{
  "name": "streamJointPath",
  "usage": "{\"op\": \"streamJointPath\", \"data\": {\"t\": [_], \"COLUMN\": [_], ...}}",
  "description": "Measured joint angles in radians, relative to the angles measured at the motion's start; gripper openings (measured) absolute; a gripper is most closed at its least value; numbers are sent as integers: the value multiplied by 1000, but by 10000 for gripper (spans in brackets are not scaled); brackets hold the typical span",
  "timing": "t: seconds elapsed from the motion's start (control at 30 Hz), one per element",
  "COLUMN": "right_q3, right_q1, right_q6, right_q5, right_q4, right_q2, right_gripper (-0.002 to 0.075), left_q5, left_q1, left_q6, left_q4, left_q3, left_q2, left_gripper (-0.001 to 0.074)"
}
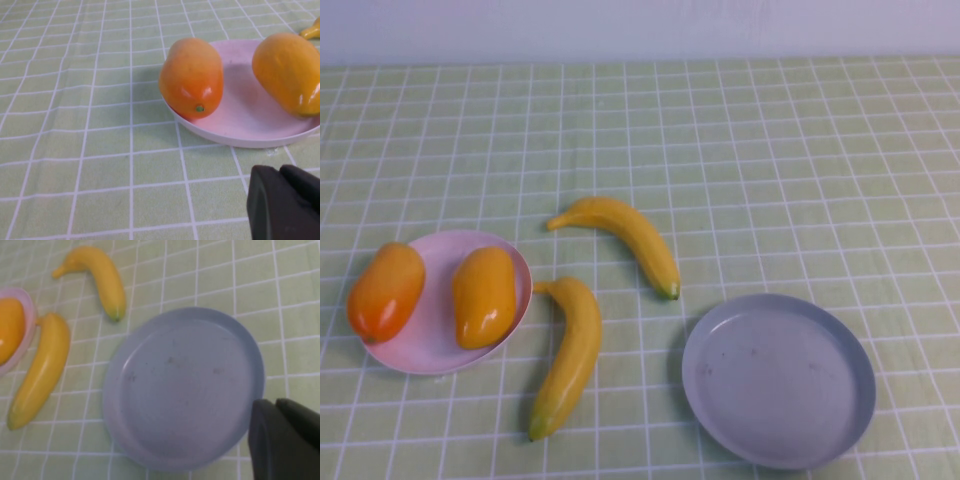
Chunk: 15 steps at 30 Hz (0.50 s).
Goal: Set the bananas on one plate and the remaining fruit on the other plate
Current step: Put another type of fruit in the right plate
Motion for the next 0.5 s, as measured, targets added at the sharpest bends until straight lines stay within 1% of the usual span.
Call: {"op": "streamJointPath", "data": {"t": [0.33,0.4,0.5], "right_q3": [-388,-478,-596], "right_q1": [2,18,70], "right_q6": [-147,-157,-163], "right_q5": [108,129,144], "right_q4": [-33,-48,-83], "right_q2": [530,613,728], "right_gripper": [-17,-17,-17], "left_q5": [0,0,0], "left_q1": [0,0,0], "left_q6": [0,0,0], "left_q4": [2,2,2], "left_q3": [0,0,0], "left_q2": [0,0,0], "left_gripper": [0,0,0]}}
